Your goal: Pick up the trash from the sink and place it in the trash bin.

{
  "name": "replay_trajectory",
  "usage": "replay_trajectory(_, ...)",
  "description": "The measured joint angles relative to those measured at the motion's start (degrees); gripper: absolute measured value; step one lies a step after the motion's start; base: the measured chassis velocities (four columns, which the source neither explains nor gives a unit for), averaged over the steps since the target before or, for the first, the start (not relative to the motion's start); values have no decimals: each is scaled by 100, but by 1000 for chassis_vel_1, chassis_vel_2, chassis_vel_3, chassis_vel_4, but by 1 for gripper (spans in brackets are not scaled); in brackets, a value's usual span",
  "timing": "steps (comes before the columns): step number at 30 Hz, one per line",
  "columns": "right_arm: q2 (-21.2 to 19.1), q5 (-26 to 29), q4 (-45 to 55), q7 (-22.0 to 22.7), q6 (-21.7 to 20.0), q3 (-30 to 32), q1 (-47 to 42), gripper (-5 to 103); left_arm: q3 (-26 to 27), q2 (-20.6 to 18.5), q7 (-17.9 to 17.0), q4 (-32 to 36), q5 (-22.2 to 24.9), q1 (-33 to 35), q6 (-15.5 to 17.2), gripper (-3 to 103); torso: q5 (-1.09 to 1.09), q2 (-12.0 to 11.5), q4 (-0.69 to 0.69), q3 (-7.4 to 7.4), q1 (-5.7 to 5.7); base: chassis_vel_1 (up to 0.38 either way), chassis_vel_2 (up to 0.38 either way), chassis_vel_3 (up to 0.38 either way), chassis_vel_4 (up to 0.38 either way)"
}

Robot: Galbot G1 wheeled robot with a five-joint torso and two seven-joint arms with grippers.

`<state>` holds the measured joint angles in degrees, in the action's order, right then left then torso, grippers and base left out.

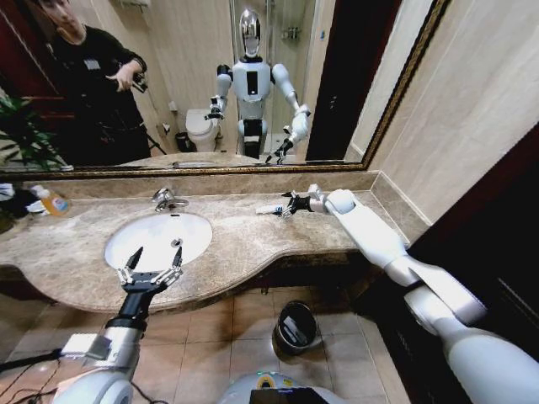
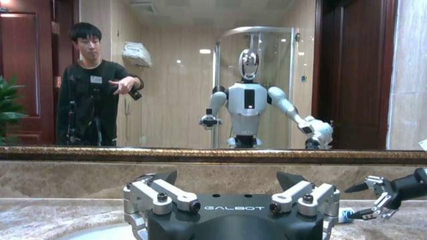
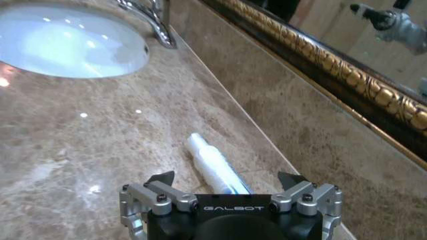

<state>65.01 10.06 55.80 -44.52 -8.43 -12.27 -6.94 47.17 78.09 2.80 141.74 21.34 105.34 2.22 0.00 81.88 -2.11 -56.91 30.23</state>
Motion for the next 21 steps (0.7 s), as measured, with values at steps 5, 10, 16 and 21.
replay_trajectory(5, 217, -159, -293, 168, -72, -35, 130, 100, 0, 0, 0, 0, 0, 0, 0, 100, -1, 1, 0, 0, 0, 0, 0, 0, 0)
replay_trajectory(10, 326, -321, -420, 113, -362, -17, 191, 93, 0, 0, 0, 0, 0, 0, 0, 100, -1, 1, 0, 0, 0, 0, 0, 0, 0)
replay_trajectory(16, 412, -547, -565, 17, -314, -23, 231, 83, 0, 0, 0, 0, 0, 0, 0, 100, -1, 1, 0, 0, 0, 0, 0, 0, 0)
replay_trajectory(21, 445, -746, -629, -62, -256, -56, 274, 81, 0, 0, 0, 0, 0, 0, 0, 100, -1, 1, 0, 0, 0, 0, 0, 0, 0)
